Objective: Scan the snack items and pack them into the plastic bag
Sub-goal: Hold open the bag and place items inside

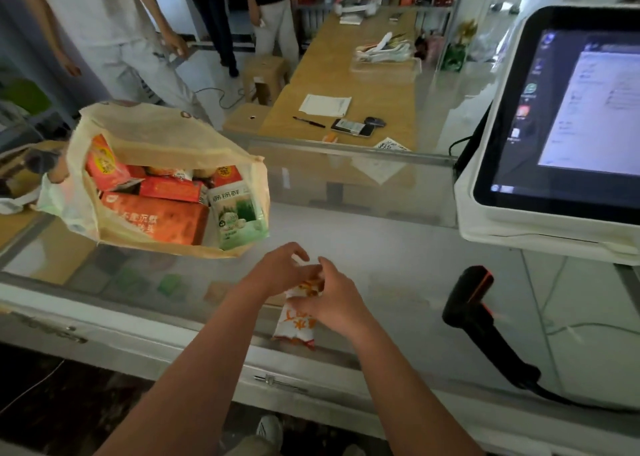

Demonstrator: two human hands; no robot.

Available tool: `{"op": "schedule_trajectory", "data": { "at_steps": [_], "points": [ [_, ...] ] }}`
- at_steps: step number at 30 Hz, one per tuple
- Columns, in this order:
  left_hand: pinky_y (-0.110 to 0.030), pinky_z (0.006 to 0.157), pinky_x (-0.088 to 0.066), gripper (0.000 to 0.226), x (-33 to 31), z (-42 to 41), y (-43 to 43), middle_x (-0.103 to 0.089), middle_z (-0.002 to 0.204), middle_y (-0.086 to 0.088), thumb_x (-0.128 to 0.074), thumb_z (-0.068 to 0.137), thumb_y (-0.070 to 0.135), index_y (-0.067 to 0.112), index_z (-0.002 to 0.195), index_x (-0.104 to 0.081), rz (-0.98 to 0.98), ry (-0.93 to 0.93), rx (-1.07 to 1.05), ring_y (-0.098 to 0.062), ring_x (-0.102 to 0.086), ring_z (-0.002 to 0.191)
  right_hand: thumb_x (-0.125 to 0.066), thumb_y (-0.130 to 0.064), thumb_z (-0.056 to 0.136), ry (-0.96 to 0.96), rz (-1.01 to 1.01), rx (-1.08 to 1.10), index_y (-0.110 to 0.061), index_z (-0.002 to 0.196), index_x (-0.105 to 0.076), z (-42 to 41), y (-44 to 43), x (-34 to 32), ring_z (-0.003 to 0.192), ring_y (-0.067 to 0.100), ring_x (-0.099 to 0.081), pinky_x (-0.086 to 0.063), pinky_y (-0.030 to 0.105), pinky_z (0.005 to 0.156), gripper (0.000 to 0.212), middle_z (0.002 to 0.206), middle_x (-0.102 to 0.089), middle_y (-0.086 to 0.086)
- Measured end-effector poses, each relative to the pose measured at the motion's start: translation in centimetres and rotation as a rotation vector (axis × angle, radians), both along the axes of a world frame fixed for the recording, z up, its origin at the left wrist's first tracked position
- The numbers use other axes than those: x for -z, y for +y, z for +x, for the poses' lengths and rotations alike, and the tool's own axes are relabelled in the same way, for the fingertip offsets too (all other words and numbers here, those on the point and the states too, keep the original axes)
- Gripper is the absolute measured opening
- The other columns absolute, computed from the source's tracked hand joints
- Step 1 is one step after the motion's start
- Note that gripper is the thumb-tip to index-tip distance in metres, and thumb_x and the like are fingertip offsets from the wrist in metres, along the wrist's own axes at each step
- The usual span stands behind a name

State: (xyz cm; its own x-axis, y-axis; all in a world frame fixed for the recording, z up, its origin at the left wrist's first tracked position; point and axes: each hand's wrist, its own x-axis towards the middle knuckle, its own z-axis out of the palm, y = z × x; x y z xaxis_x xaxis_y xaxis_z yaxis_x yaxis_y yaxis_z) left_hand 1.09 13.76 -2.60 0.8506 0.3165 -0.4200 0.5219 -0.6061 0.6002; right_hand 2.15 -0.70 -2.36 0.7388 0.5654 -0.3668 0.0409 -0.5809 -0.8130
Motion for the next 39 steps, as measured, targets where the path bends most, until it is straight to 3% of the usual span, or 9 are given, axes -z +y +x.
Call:
{"op": "schedule_trajectory", "data": {
  "at_steps": [6, 8, 11, 14, 18, 21, 29, 36, 39],
  "points": [
    [-0.034, 0.084, -0.056, 0.051, -0.2, -0.1, 0.4, -0.069, 0.109, -0.004, -0.067, 0.084, 0.051, 0.022, 0.124, -0.056, -0.624, -0.088, -0.015, -0.018, -0.068, 0.094, -0.072, -0.008, 0.077, 0.165, 0.427, 0.424, -0.034, 0.123, -0.045, 1.1, -0.2, 0.2, 0.093, 0.011, -0.063, -0.054, 0.025, 0.074, 0.059, 0.120, -0.058, 0.005],
    [-0.034, 0.083, -0.056, 0.042, -0.3, -0.3, 0.4, -0.068, 0.113, 0.001, -0.061, 0.090, 0.047, 0.030, 0.128, -0.053, -0.694, -0.064, 0.065, -0.017, -0.067, 0.099, -0.063, 0.002, 0.081, 0.216, 0.602, 0.569, -0.033, 0.124, -0.046, 1.5, 0.3, -0.7, 0.093, 0.012, -0.063, -0.053, 0.020, 0.064, 0.058, 0.114, -0.060, 0.002],
    [-0.027, 0.073, -0.055, 0.040, 0.0, 0.0, 0.4, -0.070, 0.102, 0.011, -0.067, 0.090, 0.030, 0.037, 0.127, -0.053, -0.656, -0.229, 0.141, -0.009, -0.067, 0.086, -0.050, 0.005, 0.084, 0.271, 0.744, 0.681, -0.026, 0.126, -0.051, 1.8, 1.7, -1.3, 0.099, 0.022, -0.063, -0.053, 0.031, 0.066, 0.052, 0.113, -0.062, 0.004],
    [-0.031, 0.081, -0.053, 0.060, 0.4, 0.7, 1.2, -0.066, 0.112, 0.018, -0.077, 0.074, 0.029, 0.041, 0.127, -0.051, -0.384, -0.503, 0.213, -0.006, -0.064, 0.098, -0.063, -0.014, 0.084, 0.209, 0.684, 0.751, -0.019, 0.119, -0.058, 2.0, 3.1, -1.5, 0.099, 0.019, -0.066, -0.055, 0.035, 0.081, 0.036, 0.112, -0.067, 0.007],
    [-0.037, 0.083, -0.051, 0.064, -0.3, 1.3, 2.5, -0.065, 0.113, 0.012, -0.073, 0.068, 0.036, 0.036, 0.127, -0.049, -0.167, -0.633, 0.290, -0.012, -0.063, 0.100, -0.070, -0.022, 0.084, 0.167, 0.640, 0.821, -0.016, 0.108, -0.064, 2.2, 3.8, -2.0, 0.094, 0.020, -0.069, -0.056, 0.033, 0.073, 0.025, 0.107, -0.069, 0.009],
    [-0.034, 0.085, -0.051, 0.062, -1.0, 1.4, 3.6, -0.064, 0.110, 0.016, -0.069, 0.066, 0.053, 0.040, 0.122, -0.048, -0.169, -0.546, 0.297, -0.009, -0.062, 0.099, -0.067, -0.013, 0.086, 0.133, 0.618, 0.794, -0.010, 0.109, -0.065, 1.8, 4.0, -2.4, 0.090, 0.018, -0.069, -0.055, 0.029, 0.072, 0.023, 0.101, -0.071, 0.009],
    [-0.016, 0.071, -0.045, 0.041, -1.8, 2.6, 5.6, -0.059, 0.099, 0.018, -0.074, 0.081, 0.039, 0.037, 0.113, -0.049, -0.334, -0.453, 0.459, -0.005, -0.058, 0.087, -0.065, -0.019, 0.087, -0.136, 0.377, 0.791, -0.012, 0.084, -0.072, 1.3, 4.2, -3.6, 0.077, 0.023, -0.069, -0.058, 0.034, 0.072, 0.010, 0.079, -0.073, 0.005],
    [-0.032, 0.080, -0.050, 0.042, -2.2, 3.7, 5.8, -0.063, 0.104, 0.010, -0.075, 0.076, 0.040, 0.029, 0.112, -0.055, -0.184, -0.334, 0.717, -0.012, -0.060, 0.092, -0.055, -0.017, 0.095, -0.410, 0.026, 0.481, -0.018, 0.070, -0.056, 0.0, 1.4, -4.5, 0.057, 0.008, -0.068, -0.049, 0.020, 0.054, 0.025, 0.072, -0.065, -0.007],
    [-0.031, 0.080, -0.048, 0.043, -2.9, 4.2, 4.9, -0.063, 0.105, 0.014, -0.075, 0.075, 0.042, 0.032, 0.112, -0.056, -0.081, -0.355, 0.781, -0.010, -0.059, 0.092, -0.056, -0.011, 0.092, -0.393, -0.007, 0.530, -0.015, 0.073, -0.055, 0.0, 0.7, -4.2, 0.053, 0.009, -0.067, -0.050, 0.019, 0.052, 0.019, 0.068, -0.066, -0.002]
  ]
}}
